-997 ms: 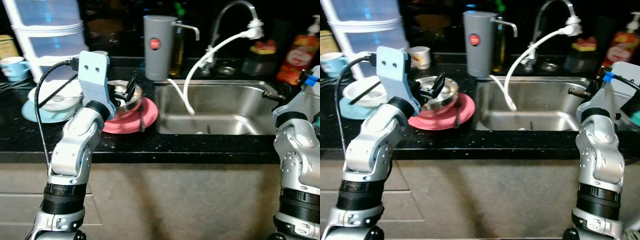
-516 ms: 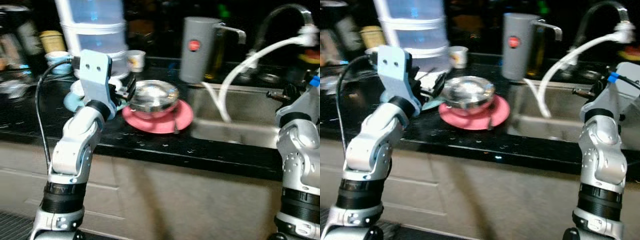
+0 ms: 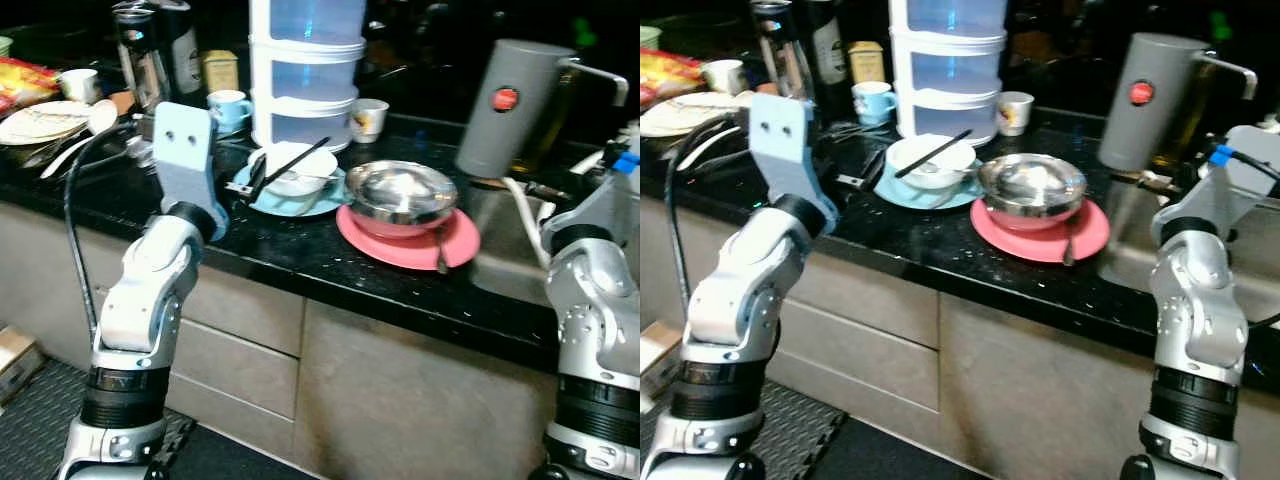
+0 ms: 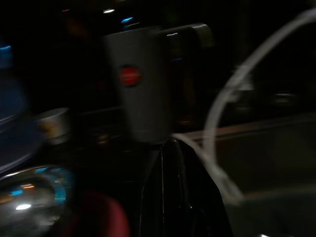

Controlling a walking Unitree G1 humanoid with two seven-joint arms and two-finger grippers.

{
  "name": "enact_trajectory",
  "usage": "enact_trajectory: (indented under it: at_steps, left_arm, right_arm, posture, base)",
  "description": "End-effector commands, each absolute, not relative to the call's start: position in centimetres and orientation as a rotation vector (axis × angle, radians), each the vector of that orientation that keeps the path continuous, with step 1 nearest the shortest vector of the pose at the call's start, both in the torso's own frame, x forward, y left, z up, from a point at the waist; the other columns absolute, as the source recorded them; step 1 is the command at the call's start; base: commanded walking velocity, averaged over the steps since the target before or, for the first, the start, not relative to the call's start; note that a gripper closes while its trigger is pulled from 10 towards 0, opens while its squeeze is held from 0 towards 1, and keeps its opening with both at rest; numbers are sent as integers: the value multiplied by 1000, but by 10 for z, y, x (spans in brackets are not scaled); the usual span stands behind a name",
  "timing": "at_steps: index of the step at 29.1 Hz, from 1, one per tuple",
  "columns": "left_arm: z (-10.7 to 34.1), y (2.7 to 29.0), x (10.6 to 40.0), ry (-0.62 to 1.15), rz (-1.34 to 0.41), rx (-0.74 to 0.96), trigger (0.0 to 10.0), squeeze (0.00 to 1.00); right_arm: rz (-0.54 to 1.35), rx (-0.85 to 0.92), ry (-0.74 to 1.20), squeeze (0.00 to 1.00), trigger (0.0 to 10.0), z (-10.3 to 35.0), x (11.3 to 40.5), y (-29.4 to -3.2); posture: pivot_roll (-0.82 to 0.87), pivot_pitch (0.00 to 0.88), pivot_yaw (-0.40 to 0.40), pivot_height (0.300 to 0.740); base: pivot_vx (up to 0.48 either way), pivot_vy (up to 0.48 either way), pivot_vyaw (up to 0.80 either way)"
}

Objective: Kitchen organization

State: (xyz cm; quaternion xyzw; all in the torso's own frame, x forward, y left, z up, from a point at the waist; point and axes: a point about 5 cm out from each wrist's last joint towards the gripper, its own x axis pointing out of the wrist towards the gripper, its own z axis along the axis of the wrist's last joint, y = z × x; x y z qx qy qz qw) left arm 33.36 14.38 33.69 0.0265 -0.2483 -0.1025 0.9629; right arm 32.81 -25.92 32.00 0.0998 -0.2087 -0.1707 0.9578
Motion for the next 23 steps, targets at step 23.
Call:
enact_trajectory:
  at_steps: [23]
  left_arm:
    - [327,147,341,-429,-163,75,10000,0]
  right_arm:
    - [-311,193,-418,0,10000,319,326,-255]
  posture:
    - [32,161,-45,740]
  base:
    - [0,-61,-243]
